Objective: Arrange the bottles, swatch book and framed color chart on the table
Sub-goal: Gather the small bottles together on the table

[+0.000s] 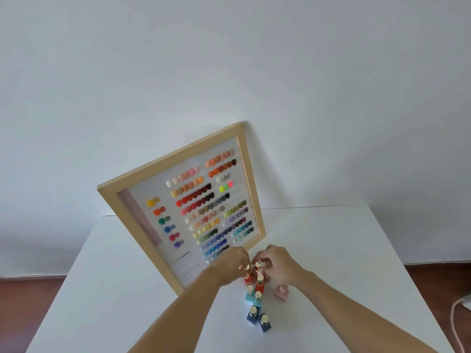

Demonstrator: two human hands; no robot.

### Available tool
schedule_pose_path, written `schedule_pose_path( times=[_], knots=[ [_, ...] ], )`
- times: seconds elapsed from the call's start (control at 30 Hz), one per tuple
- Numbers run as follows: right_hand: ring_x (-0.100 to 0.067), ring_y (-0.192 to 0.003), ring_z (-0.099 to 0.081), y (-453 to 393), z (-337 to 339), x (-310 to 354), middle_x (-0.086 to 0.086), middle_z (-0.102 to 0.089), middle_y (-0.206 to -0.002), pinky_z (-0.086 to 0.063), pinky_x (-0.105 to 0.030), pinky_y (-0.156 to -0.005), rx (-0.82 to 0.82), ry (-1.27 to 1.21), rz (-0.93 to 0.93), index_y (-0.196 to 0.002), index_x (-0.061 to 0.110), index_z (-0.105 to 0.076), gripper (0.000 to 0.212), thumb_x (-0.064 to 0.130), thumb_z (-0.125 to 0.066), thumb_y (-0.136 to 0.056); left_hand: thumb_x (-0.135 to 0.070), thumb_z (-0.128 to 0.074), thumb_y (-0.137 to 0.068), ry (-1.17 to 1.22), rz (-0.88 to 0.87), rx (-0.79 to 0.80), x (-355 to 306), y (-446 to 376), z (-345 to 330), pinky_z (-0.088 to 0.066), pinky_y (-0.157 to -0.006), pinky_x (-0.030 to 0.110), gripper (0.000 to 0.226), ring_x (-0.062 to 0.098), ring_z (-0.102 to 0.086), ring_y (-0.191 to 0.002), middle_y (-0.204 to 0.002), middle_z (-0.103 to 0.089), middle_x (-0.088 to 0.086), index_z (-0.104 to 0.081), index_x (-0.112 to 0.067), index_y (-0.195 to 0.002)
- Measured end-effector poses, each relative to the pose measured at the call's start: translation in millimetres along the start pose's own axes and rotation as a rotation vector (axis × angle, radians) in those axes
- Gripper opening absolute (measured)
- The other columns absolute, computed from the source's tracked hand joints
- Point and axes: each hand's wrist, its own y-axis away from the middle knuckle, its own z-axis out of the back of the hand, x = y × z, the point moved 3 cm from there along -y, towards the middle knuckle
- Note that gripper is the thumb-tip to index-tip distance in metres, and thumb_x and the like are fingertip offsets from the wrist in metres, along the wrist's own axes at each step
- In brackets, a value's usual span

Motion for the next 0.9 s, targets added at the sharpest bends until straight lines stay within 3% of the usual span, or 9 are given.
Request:
schedule_pose_path(
  times=[0.27, 0.47, 0.57, 0.7, 0.8, 0.9],
  knots=[
    [-0.014, -0.077, -0.061, -2.5, -5.0, 5.7, -0.007, -0.067, -0.094, -0.041, -0.009, -0.063, -0.097, 0.002, -0.035, -0.091, 0.010, -0.071, 0.017, -0.001, -0.064, -0.079, -0.018, -0.068, -0.086, 0.045, 0.000, -0.042, 18.7, 10.3, 9.7, -0.044, -0.100, 0.026, 0.024, 0.016, -0.057, -0.112, -0.121, -0.063, 0.000, -0.071, -0.016, -0.110],
    [-0.005, -0.073, -0.058, 12.3, 21.8, 4.7, 0.001, -0.069, -0.086, -0.040, 0.001, -0.062, -0.353, -0.065, -0.083, -0.090, 0.008, -0.073, 0.013, 0.002, -0.068, -0.080, -0.016, -0.069, -0.086, 0.049, -0.082, -0.069, 12.9, 5.9, 35.7, -0.048, -0.097, 0.029, 0.022, 0.016, -0.060, -0.105, -0.116, -0.065, 0.002, -0.072, -0.014, -0.107],
    [-0.005, -0.067, -0.060, 30.0, 46.4, 0.5, 0.012, -0.063, -0.072, -0.042, 0.000, -0.062, -0.470, -0.112, -0.095, -0.083, 0.004, -0.073, 0.015, -0.008, -0.066, -0.077, -0.018, -0.068, -0.086, 0.043, -0.129, -0.121, -4.5, -2.3, 51.3, -0.049, -0.097, 0.030, 0.020, 0.015, -0.060, -0.105, -0.114, -0.067, 0.001, -0.072, -0.014, -0.106],
    [-0.023, -0.062, -0.057, 62.4, 78.4, -26.3, 0.005, -0.063, -0.060, -0.042, -0.008, -0.057, -0.578, -0.201, -0.181, -0.079, 0.000, -0.069, 0.021, -0.017, -0.058, -0.072, -0.019, -0.067, -0.087, 0.053, -0.207, -0.155, -40.5, -18.9, 64.9, -0.049, -0.091, 0.026, 0.020, 0.015, -0.060, -0.101, -0.114, -0.066, 0.000, -0.073, -0.014, -0.105],
    [-0.017, -0.061, -0.056, 92.1, 96.3, -59.5, 0.000, -0.061, -0.063, -0.043, -0.004, -0.057, -0.627, -0.233, -0.278, -0.084, 0.002, -0.069, 0.020, -0.015, -0.061, -0.075, -0.018, -0.068, -0.086, 0.055, -0.273, -0.144, -78.3, -32.6, 63.8, -0.049, -0.085, 0.024, 0.019, 0.017, -0.062, -0.097, -0.113, -0.067, 0.002, -0.074, -0.012, -0.103],
    [-0.011, -0.062, -0.057, 122.9, 109.3, -95.9, 0.001, -0.062, -0.068, -0.044, -0.006, -0.057, -0.662, -0.226, -0.358, -0.084, 0.005, -0.070, 0.020, -0.012, -0.064, -0.075, -0.015, -0.069, -0.085, 0.079, -0.316, -0.073, -118.4, -47.8, 49.6, -0.053, -0.089, 0.033, 0.019, 0.019, -0.062, -0.097, -0.111, -0.067, 0.004, -0.074, -0.012, -0.103]
  ],
)
